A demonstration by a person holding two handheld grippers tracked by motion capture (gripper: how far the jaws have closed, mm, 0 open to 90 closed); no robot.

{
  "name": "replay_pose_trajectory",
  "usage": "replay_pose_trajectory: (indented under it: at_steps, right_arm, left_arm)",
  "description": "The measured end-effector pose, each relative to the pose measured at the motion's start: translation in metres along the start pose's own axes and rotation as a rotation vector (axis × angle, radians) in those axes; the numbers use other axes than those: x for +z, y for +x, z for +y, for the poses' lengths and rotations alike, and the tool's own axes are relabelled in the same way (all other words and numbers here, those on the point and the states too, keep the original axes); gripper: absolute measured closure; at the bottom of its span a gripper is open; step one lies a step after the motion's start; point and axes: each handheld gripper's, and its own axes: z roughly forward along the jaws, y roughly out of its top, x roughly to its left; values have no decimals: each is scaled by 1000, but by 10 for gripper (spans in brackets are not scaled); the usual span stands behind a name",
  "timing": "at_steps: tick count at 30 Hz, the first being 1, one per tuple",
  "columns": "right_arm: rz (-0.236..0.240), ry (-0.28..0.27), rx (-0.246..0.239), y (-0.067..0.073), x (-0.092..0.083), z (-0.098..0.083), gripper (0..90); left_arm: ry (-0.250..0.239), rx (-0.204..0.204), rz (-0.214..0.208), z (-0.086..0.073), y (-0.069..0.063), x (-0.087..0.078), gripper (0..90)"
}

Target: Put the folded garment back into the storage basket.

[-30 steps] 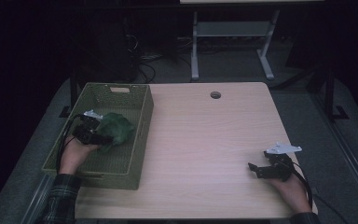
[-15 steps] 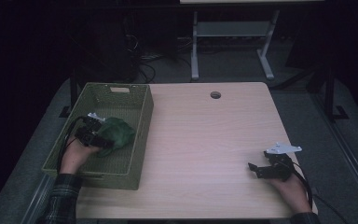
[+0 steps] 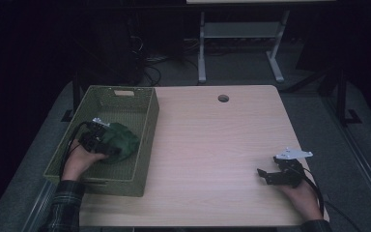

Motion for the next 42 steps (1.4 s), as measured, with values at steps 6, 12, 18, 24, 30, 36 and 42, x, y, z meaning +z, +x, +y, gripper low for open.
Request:
replay_pose_trajectory:
  at_steps: [6,12,18,24,30,36,42]
  right_arm:
    - [-1,0,2,0,0,0,149]
    - [-2,0,2,0,0,0,149]
    - [-2,1,1,0,0,0,149]
    - [-2,-1,5,0,0,0,149]
    - [-2,0,3,0,0,0,149]
    - [-4,0,4,0,0,0,148]
    - [-8,2,8,0,0,0,137]
  left_arm:
    - [-44,-13,5,0,1,-6,131]
    - [-82,-19,3,1,3,-16,132]
    - [-142,-21,2,4,1,-33,133]
    - [-186,-13,-9,10,-7,-45,135]
    - [-242,-9,-39,19,-20,-55,136]
    - [-277,11,-62,30,-36,-61,138]
    - [-302,30,-86,40,-52,-62,139]
